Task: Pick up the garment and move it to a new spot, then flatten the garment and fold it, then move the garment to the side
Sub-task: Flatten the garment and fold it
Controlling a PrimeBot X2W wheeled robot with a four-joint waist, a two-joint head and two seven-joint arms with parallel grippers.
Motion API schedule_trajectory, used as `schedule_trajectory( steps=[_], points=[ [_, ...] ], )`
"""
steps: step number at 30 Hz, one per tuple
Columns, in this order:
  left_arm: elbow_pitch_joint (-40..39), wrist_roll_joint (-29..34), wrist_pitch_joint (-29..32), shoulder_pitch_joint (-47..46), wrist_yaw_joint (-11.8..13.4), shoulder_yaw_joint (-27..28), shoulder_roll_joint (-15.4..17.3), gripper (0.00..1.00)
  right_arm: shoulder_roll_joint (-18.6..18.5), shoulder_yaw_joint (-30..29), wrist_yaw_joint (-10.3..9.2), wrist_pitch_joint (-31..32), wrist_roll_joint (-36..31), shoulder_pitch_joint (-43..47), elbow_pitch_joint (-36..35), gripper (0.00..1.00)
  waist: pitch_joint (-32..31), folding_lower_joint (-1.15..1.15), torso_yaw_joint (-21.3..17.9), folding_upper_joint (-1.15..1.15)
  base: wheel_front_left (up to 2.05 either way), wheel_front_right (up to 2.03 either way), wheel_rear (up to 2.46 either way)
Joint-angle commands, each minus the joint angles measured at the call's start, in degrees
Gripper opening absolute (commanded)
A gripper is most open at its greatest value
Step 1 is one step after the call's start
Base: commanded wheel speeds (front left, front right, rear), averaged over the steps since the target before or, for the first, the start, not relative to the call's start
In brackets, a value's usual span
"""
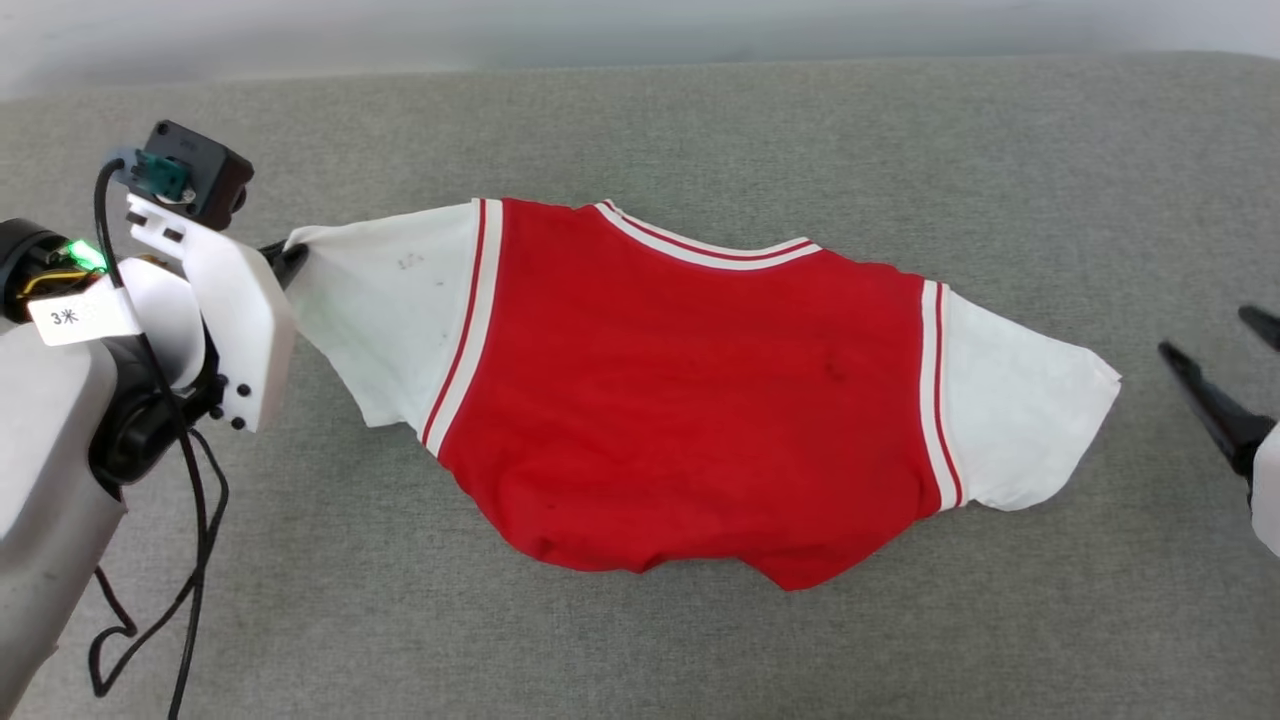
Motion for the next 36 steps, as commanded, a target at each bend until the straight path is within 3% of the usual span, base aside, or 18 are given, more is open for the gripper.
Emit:
schedule_trajectory(
  steps=[1,4,10,18,21,26,27,28,36],
  points=[
    [-0.7,0.4,-0.4,0.5,0.3,0.0,-0.3,0.00,-1.3,1.6,-0.06,2.6,1.9,-1.4,0.1,1.00,0.6,0.00,0.8,0.00,0.00,0.00,0.00],
    [-2.3,1.0,-0.7,-0.4,0.8,-0.3,-0.7,0.00,-4.4,5.2,-0.07,10.9,6.2,-4.7,1.2,1.00,1.7,0.00,1.8,0.00,0.00,0.00,0.00],
    [-4.5,2.3,-1.5,-2.5,1.2,-1.1,-2.3,0.00,-5.3,10.2,-0.07,21.5,9.6,-11.3,5.4,1.00,4.8,0.00,3.8,0.00,0.00,0.00,0.00],
    [-5.2,3.5,-2.3,-5.3,0.8,-1.7,-3.6,0.00,-2.8,16.7,-0.04,23.7,8.4,-15.7,13.7,1.00,8.6,0.00,5.4,0.00,0.00,0.00,0.00],
    [-4.7,3.6,-2.5,-5.6,0.6,-1.9,-3.8,0.00,-0.9,20.4,0.05,25.0,10.4,-14.2,16.5,1.00,9.1,0.00,5.6,0.00,0.00,0.00,0.00],
    [-3.7,3.5,-3.1,-5.8,0.4,-2.2,-3.8,0.00,-1.0,24.8,0.19,24.0,12.4,-14.0,18.7,1.00,8.9,0.00,5.2,0.00,0.00,0.00,0.00],
    [-3.4,3.5,-3.2,-5.8,0.3,-2.3,-3.7,0.00,-1.2,25.3,0.25,23.4,12.6,-14.4,19.0,0.39,8.7,0.00,5.1,0.00,0.00,0.00,0.00],
    [-3.2,3.5,-3.3,-5.7,0.2,-2.3,-3.6,0.00,-1.4,25.6,0.25,22.7,12.8,-15.0,19.2,0.00,8.5,0.00,4.9,0.00,0.00,0.00,0.00],
    [-1.5,3.6,-5.8,-5.4,-0.1,-2.3,-3.7,0.00,-3.6,25.8,-0.08,12.8,11.4,-20.9,19.3,0.00,5.2,0.00,3.9,0.00,0.00,0.00,0.00]
  ],
)
